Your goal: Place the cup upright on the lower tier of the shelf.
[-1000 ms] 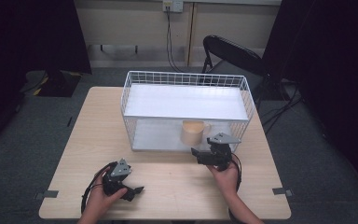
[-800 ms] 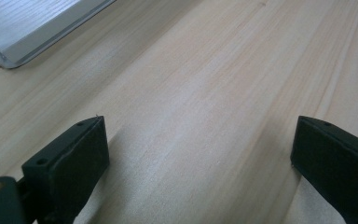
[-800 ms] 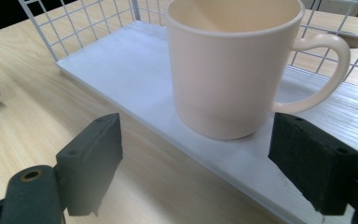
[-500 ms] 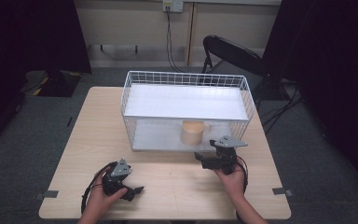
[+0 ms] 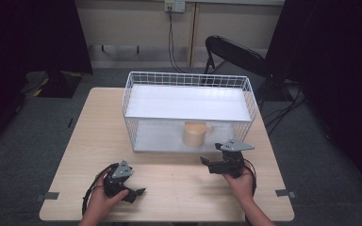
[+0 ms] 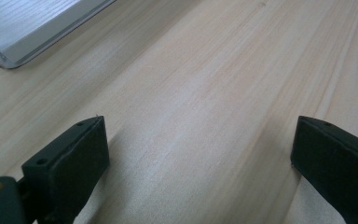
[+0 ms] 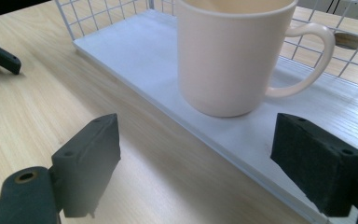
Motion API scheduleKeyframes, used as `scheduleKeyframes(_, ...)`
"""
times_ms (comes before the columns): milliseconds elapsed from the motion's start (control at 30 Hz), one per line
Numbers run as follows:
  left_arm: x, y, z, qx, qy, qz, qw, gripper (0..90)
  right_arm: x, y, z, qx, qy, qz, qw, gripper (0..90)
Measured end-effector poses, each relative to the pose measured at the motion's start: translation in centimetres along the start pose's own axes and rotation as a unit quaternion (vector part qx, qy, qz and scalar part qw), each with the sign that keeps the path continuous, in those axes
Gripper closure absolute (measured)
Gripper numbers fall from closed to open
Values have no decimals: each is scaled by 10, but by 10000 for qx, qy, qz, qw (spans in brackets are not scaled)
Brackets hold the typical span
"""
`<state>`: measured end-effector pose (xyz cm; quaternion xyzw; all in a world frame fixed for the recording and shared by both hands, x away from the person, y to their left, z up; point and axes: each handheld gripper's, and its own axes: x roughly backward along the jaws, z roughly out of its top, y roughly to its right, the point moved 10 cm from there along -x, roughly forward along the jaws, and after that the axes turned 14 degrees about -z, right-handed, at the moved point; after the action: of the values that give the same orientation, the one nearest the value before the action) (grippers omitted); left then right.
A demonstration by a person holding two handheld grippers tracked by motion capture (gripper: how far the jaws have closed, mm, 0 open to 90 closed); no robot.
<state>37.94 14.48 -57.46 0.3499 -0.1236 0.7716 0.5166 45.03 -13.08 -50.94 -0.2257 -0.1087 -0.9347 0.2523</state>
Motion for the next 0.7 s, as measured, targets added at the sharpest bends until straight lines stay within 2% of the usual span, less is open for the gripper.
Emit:
scheduleKeyframes(433,0,0,0,1,0,1,10000,37,13,7,-21,85,-80,143,9998,150)
scheduleKeyframes(500,0,0,0,2,0,1,10000,37,14,9,-25,180,-89,104,9997,151)
scheduleKeyframes(533,0,0,0,0,-1,1,10000,37,14,10,-30,323,-125,39,9994,152)
scheduleKeyframes(700,0,0,0,1,0,1,10000,37,15,10,-37,318,-189,121,9992,151)
